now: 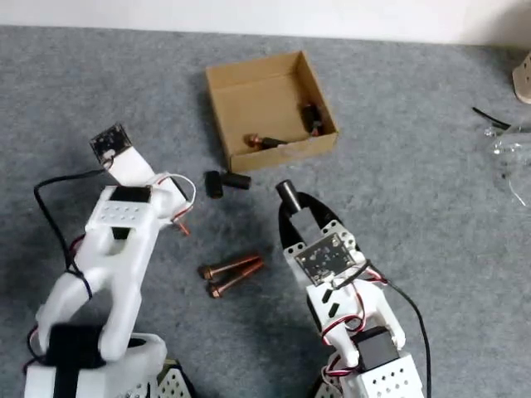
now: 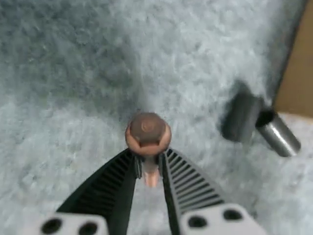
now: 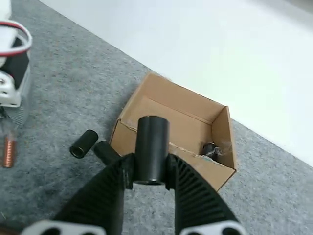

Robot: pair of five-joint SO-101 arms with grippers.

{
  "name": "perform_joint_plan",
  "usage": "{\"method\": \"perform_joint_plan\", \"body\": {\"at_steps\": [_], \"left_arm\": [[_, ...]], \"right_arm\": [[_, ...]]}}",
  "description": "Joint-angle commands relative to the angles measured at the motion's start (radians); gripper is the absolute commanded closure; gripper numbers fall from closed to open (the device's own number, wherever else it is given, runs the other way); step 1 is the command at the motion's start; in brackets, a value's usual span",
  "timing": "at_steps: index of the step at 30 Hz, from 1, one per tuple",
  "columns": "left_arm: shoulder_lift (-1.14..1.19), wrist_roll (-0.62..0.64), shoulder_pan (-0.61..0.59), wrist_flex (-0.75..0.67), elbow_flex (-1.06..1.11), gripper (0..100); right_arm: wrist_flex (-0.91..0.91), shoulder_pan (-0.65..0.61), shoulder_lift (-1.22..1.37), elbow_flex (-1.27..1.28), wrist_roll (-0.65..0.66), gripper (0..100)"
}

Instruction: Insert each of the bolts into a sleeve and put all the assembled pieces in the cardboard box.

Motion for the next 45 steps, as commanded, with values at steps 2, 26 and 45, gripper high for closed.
{"method": "perform_joint_plan", "body": {"at_steps": [2, 26, 45], "left_arm": [[0.07, 0.002, -0.065, -0.135, -0.061, 100], [0.371, 0.002, -0.071, -0.121, -0.232, 100], [-0.414, 0.002, 0.008, -0.123, 0.154, 100]], "right_arm": [[-0.044, 0.012, -0.018, 0.104, -0.008, 99.5], [-0.047, 0.016, -0.019, 0.104, -0.008, 99.5], [-0.044, 0.013, -0.018, 0.104, -0.008, 99.5]]}}
